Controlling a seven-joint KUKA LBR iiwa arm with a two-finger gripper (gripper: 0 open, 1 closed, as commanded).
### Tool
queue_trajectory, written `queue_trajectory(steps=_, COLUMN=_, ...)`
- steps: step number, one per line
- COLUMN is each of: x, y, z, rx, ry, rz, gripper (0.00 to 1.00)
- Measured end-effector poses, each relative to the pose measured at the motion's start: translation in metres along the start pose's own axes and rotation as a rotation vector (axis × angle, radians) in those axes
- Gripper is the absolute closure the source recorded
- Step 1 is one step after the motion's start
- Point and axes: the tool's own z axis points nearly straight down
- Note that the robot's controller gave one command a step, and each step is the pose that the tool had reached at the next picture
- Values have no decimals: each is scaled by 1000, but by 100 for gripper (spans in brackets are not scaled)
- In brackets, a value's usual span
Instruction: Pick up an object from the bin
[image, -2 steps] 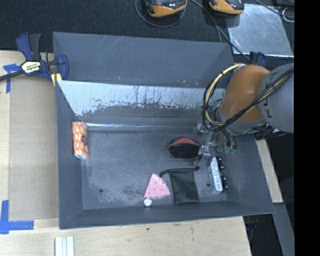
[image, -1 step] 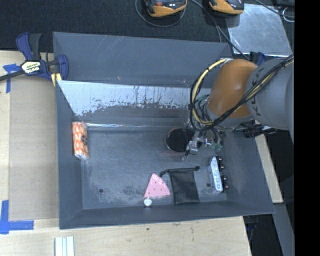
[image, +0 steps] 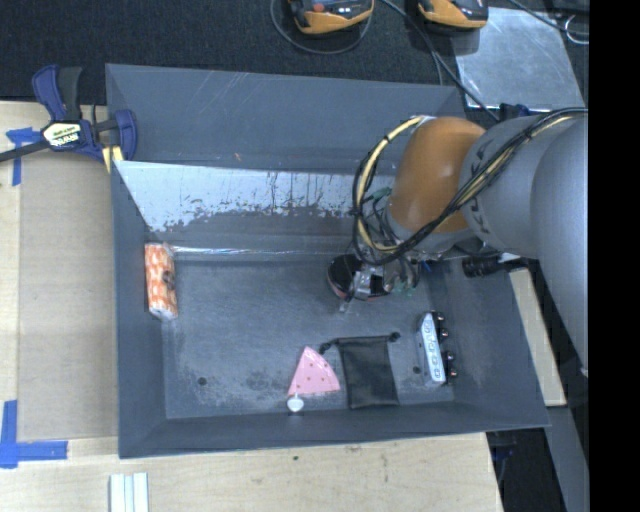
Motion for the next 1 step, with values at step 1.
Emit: queue_trajectory(steps=1, x=0, y=0, z=0, rx=0, ry=0, rz=0, gripper=100)
